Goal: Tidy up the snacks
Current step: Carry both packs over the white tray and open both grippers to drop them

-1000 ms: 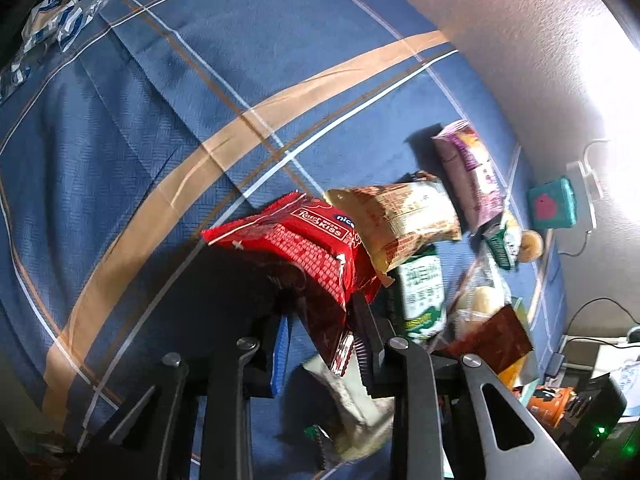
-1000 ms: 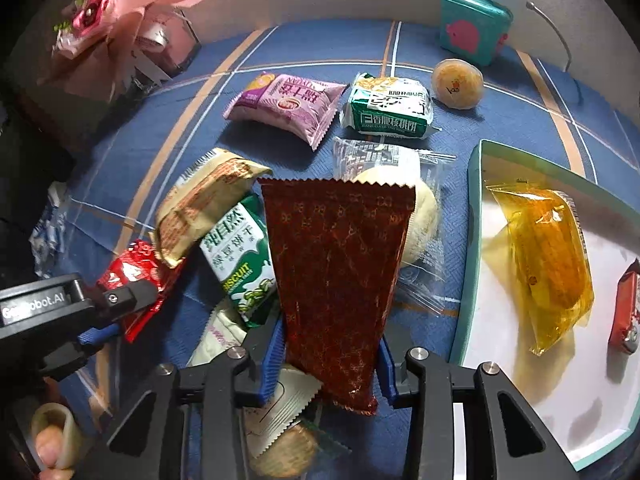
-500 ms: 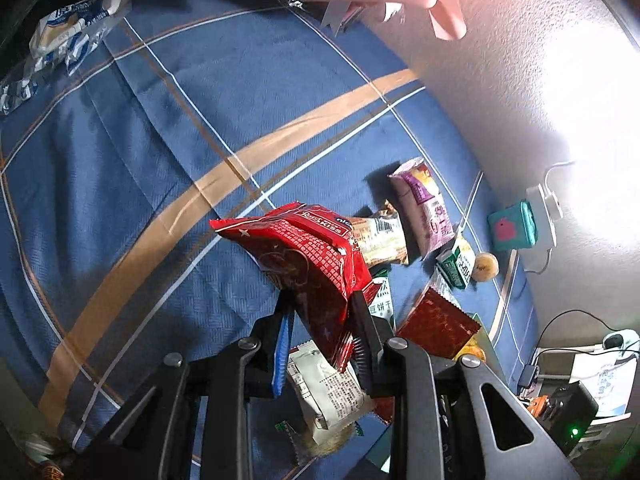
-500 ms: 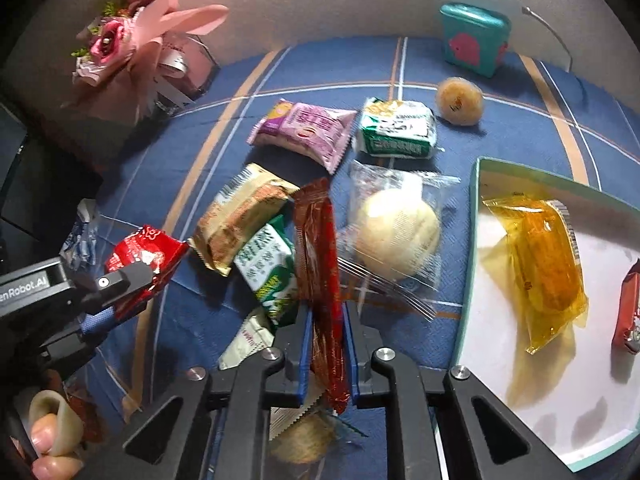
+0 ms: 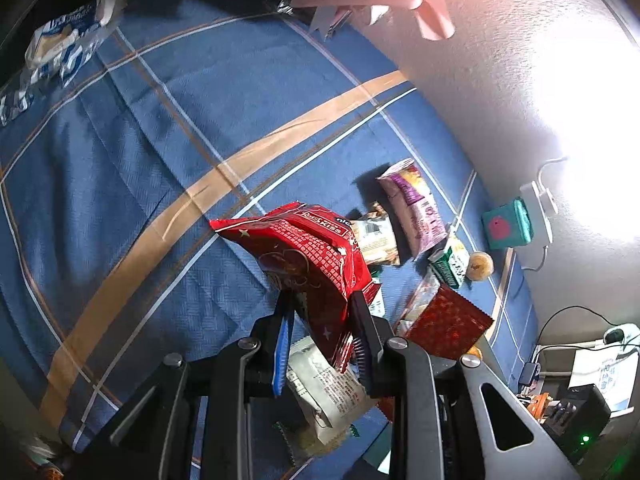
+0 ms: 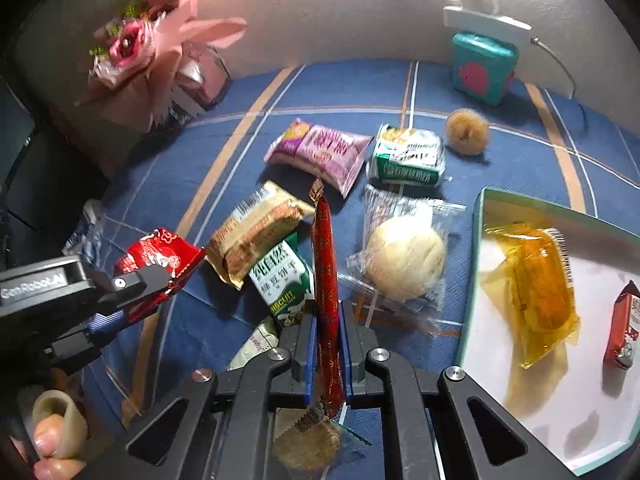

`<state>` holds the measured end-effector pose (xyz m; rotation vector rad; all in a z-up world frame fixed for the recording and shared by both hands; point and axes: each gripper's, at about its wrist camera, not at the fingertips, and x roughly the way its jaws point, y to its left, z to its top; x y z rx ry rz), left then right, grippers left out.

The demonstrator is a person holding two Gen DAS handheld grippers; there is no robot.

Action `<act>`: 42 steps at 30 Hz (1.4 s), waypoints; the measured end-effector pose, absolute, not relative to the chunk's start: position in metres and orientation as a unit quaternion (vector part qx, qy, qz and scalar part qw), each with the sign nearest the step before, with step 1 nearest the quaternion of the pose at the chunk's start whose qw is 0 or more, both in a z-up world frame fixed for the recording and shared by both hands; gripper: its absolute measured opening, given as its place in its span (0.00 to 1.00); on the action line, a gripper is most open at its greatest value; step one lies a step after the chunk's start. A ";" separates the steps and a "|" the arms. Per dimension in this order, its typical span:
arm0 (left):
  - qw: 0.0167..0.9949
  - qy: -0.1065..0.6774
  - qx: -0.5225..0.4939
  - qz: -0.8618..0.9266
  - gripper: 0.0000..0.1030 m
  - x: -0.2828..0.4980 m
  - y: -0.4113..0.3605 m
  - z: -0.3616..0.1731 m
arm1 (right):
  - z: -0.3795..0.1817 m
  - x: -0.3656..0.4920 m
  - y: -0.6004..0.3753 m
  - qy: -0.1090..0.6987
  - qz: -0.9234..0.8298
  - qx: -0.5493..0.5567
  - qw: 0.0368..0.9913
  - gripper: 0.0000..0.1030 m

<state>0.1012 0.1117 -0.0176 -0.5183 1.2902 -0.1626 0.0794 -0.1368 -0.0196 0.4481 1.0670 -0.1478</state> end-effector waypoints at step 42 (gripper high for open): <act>0.705 0.618 0.050 -0.343 0.28 -0.007 -0.127 -0.029 | -0.014 -0.076 -0.312 0.458 -0.257 0.340 0.780 0.10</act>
